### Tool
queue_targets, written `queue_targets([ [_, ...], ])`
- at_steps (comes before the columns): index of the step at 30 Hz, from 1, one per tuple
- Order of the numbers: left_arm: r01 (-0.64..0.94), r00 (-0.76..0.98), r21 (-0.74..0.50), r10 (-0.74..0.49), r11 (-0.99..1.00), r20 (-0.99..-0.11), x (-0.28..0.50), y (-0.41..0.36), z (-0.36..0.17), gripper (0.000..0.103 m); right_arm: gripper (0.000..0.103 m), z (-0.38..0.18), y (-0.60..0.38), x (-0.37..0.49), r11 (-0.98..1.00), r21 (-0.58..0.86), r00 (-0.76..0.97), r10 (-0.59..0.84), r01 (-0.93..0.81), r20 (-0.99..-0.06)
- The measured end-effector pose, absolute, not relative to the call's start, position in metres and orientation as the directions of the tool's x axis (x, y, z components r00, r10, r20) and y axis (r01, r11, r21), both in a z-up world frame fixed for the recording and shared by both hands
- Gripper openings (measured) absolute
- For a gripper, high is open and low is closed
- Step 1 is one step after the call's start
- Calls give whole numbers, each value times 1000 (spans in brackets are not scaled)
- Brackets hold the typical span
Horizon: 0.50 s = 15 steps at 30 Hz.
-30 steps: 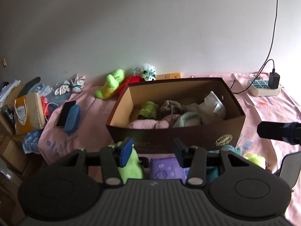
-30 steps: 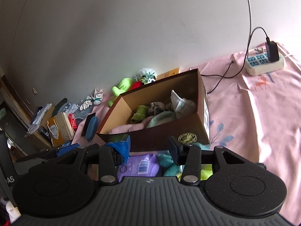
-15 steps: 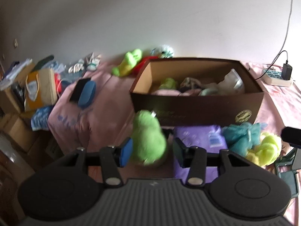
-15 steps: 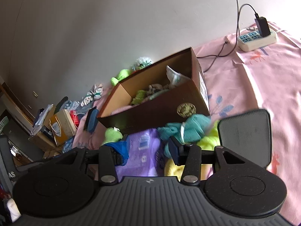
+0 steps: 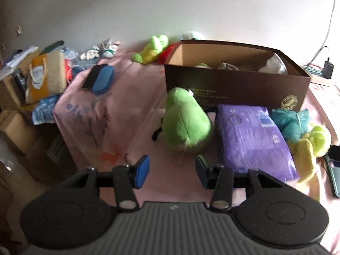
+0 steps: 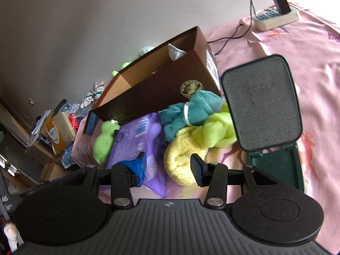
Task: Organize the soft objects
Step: 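Grasp green frog plush with left gripper while right gripper grasps yellow fuzzy towel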
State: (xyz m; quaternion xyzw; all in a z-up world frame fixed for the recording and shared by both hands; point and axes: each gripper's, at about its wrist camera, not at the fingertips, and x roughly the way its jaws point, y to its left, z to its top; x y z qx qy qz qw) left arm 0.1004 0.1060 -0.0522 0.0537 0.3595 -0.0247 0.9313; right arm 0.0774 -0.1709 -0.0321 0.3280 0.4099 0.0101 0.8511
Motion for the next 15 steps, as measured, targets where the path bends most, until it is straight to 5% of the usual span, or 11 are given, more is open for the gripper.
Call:
queue_targets([
  [15,129,724,-96,-160,987,-671,148,107,-57,51,30,-54,-168,88,780,553,650,261,294,-714],
])
